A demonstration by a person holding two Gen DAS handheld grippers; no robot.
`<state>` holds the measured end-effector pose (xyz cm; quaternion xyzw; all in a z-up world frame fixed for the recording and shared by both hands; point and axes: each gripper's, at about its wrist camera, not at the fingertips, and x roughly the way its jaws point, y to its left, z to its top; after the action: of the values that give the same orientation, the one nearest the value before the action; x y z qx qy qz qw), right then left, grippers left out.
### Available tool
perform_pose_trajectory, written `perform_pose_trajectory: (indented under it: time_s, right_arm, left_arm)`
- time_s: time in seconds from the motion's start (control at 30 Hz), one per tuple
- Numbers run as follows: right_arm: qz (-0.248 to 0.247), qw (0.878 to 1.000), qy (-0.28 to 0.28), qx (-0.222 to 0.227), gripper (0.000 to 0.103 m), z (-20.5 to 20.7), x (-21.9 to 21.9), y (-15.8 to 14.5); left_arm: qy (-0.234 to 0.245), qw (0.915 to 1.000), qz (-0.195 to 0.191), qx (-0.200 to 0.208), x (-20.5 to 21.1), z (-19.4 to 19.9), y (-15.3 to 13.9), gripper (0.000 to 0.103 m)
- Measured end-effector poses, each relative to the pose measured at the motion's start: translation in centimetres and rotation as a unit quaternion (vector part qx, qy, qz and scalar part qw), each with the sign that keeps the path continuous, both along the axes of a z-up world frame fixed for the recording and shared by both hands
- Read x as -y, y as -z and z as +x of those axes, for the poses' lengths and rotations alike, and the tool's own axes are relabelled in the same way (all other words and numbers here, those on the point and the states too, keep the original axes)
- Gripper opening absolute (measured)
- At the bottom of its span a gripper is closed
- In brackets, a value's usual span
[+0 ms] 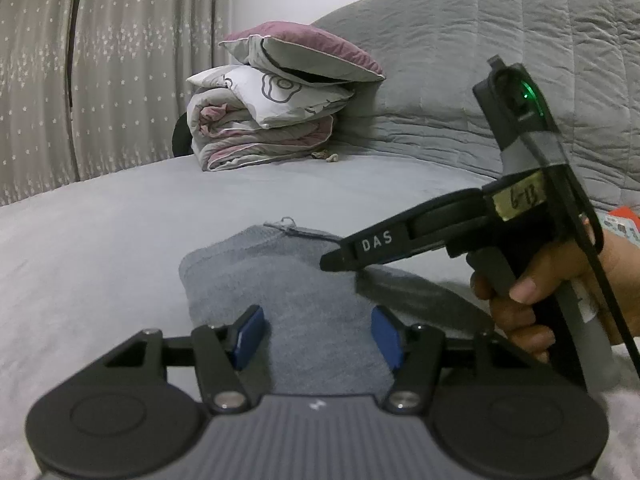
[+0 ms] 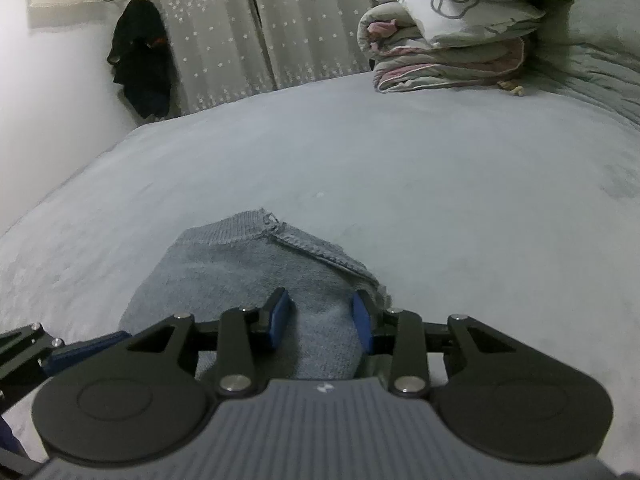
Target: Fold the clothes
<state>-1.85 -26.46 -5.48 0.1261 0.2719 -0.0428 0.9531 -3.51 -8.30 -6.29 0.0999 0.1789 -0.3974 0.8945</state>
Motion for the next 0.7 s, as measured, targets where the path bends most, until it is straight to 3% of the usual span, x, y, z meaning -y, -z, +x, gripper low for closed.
perform_pose_trajectory:
  time_s: [0.2,0.7]
  right_arm:
    - [-0.004,1.000,-0.008,0.009,0.043,-1.0,0.1,-1.3]
    - [-0.024,1.000,-0.016,-0.010,0.046,-4.6,1.1,-1.7]
  left_arm:
    - [0.018,0.9998,-0.001,0.006,-0.4,-0.8,-0.5,0.062]
    - [0.093,0.9943,0.036,0.037,0.4,-5.4,0.1,0.064]
